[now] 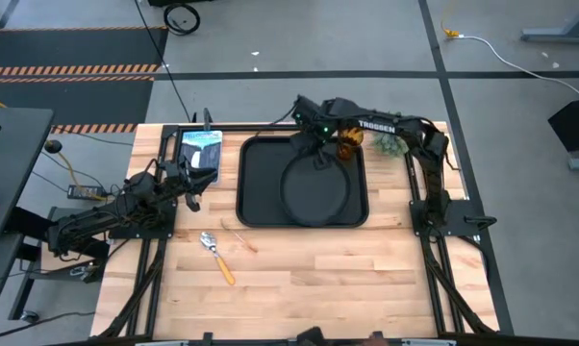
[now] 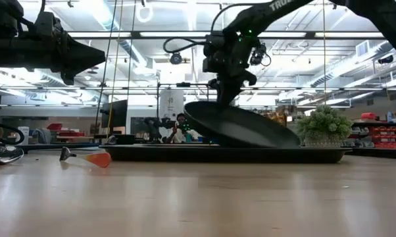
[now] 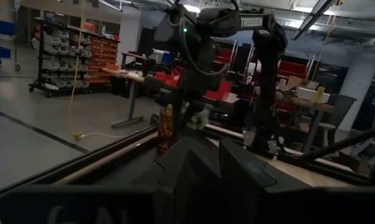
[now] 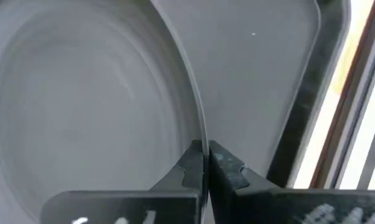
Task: Pick and place plate/cup/fork/spoon on tray
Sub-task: Put the black plate at the bottom of the brown cup on the black tray
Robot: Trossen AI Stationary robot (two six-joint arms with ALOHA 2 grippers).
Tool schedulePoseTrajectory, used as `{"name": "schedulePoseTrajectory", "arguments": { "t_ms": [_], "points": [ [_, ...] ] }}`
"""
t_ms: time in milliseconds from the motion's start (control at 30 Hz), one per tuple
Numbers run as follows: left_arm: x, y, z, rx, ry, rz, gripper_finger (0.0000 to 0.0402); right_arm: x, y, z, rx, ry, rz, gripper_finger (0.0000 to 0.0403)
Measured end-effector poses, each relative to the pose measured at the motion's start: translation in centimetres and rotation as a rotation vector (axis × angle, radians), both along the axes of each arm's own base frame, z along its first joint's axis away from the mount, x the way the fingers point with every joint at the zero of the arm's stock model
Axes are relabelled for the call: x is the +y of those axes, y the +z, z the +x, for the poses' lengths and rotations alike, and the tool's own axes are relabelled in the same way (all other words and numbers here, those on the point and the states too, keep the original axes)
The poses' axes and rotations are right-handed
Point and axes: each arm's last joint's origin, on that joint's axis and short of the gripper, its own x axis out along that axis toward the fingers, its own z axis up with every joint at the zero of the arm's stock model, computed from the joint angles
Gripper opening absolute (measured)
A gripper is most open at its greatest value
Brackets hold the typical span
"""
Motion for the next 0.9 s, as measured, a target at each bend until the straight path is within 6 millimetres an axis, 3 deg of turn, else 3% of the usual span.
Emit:
{"name": "schedulePoseTrajectory", "arguments": {
  "t_ms": [367, 700, 900],
  "points": [
    [0.0, 0.0, 0.0, -0.001, 0.0, -0.001, 0.0094, -0.4, -0.1, -0.3, 0.008, -0.007, 0.015, 0.0019],
    [0.0, 0.0, 0.0, 0.0, -0.001, -0.003, 0.0094, -0.1, -0.3, -0.5, 0.045, -0.029, 0.032, 0.0103],
    [0.0, 0.0, 0.0, 0.0, -0.001, -0.003, 0.0094, 0.9, -0.4, -0.4, 0.131, -0.068, -0.041, 0.0128]
  ]
}}
